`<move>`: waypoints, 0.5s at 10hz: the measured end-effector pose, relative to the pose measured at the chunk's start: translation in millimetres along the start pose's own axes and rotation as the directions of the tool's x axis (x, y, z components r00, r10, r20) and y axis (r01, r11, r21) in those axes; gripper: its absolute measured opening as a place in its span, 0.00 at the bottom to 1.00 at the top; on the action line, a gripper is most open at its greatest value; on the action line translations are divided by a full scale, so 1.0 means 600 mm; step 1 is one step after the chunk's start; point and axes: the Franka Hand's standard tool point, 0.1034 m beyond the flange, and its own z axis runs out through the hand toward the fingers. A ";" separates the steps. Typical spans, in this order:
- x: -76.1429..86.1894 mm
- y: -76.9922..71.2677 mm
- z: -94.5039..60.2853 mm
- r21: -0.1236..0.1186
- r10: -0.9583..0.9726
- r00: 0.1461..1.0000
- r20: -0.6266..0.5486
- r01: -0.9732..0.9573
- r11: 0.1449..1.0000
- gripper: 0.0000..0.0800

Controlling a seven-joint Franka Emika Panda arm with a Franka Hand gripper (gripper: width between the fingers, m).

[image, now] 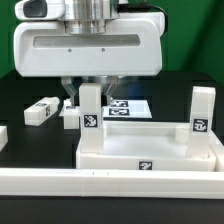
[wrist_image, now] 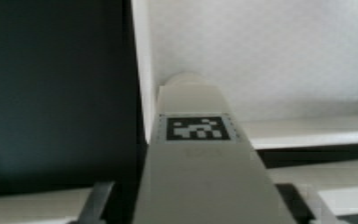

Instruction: Assemble desk

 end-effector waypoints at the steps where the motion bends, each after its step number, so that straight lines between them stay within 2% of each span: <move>1: 0.000 0.000 0.000 0.001 0.049 0.999 0.000 -0.049 0.999 0.36; 3: -0.002 -0.001 0.001 0.011 0.244 0.970 0.008 -0.244 0.970 0.36; 5: -0.007 -0.006 0.001 0.001 0.461 0.887 0.031 -0.462 0.887 0.36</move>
Offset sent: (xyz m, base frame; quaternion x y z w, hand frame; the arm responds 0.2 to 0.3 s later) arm -0.0099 0.0010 0.0000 -0.0241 -0.0521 0.2708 0.9609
